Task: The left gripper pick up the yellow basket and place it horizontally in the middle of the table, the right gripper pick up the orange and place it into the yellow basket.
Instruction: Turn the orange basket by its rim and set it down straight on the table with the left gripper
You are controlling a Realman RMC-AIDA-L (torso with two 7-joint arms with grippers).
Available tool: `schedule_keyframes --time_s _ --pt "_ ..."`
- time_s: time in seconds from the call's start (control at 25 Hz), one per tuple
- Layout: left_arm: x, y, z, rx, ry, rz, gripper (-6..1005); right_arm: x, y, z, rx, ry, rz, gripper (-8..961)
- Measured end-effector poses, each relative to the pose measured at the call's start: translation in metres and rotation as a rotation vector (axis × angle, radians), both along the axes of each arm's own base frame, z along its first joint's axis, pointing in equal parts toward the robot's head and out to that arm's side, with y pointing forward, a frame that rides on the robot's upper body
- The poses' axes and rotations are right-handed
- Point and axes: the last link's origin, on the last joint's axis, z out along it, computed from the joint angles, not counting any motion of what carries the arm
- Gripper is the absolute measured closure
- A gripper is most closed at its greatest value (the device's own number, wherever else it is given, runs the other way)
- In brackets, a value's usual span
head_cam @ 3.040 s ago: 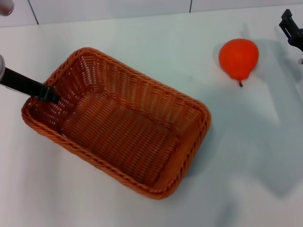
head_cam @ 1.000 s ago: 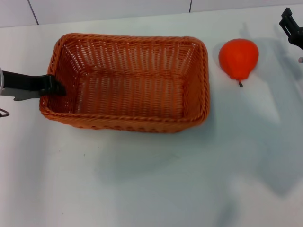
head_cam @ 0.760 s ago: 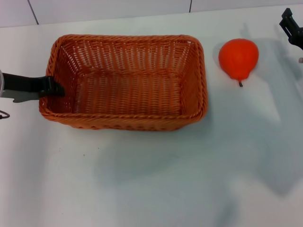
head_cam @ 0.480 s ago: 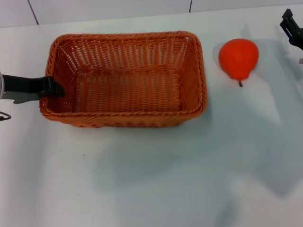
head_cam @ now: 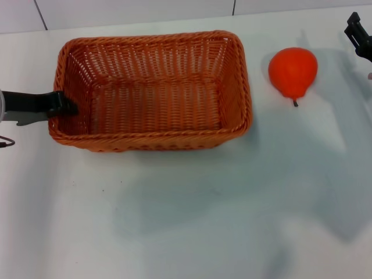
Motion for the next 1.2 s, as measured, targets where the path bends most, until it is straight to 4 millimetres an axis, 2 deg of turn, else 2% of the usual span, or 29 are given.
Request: schedule_keyframes --time_s 0.88,1.2 --pt "-0.0045 -0.0021 -0.002 0.009 0.024 0.004 797 -0.0034 -0.0007 -0.0028 -0.007 -0.001 0.017 25" --pt "-0.0004 -0.0027 -0.0045 -0.007 0.03 -0.015 773 -0.0035 -0.0006 -0.0027 -0.007 0.0 0.018 26"
